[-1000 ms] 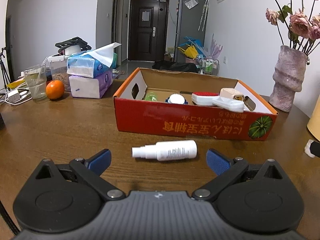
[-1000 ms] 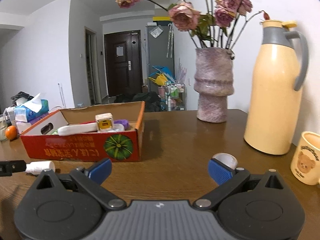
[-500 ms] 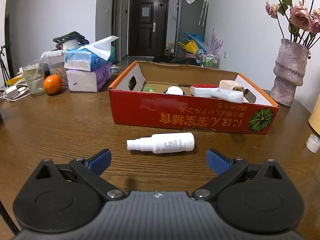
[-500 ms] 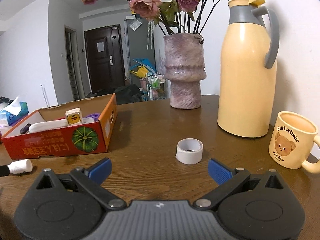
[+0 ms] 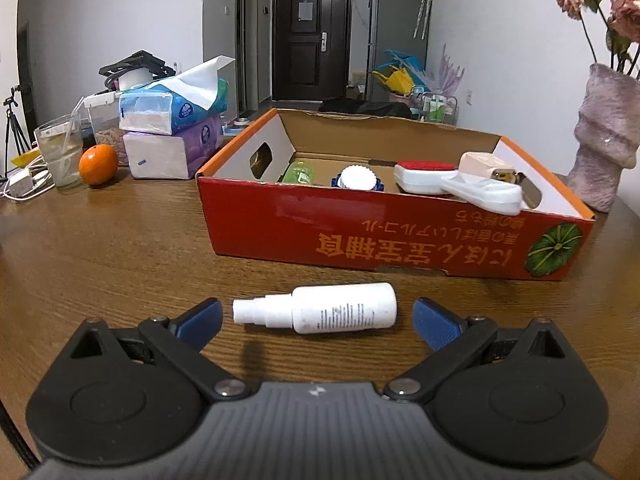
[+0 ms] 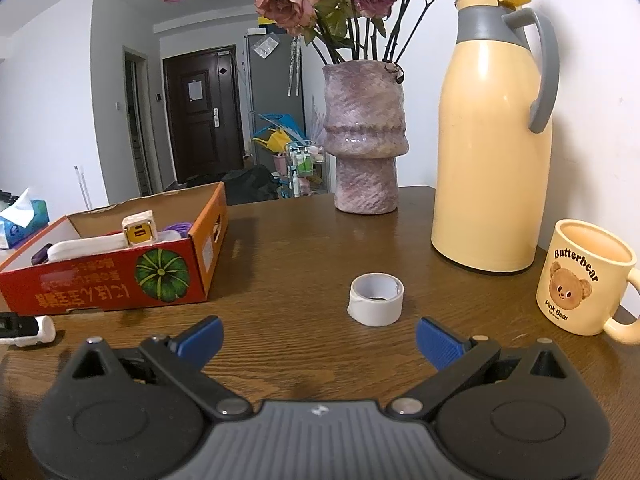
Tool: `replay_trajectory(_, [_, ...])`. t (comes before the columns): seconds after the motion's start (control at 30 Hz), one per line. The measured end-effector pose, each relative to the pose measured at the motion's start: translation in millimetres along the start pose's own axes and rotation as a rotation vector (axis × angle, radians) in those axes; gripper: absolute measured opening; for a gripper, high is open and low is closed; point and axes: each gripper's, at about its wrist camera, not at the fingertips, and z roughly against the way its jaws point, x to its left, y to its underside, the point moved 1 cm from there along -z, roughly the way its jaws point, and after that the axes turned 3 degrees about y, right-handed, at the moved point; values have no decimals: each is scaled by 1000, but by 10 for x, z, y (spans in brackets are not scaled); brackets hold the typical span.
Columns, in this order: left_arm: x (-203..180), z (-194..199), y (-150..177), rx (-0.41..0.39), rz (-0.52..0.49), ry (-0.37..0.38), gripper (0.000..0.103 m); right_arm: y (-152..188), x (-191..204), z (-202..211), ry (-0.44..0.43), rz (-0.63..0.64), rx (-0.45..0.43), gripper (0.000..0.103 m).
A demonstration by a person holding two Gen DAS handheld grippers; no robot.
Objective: Organize rigid objects
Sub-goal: 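Lower the left tool onto the small white spray bottle and close on it, then grasp the white tape roll with the right tool while left tool holds the spray bottle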
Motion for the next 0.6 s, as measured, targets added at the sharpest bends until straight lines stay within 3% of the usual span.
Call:
replay_trajectory(0.23, [-55,-139,-40,18,-31,-33,103,11,-6,-41,8,-2,9,103])
replay_trajectory(0.6, [65,-352,-102,81,36,-21,103,14,-1,-59,8,0,14,103])
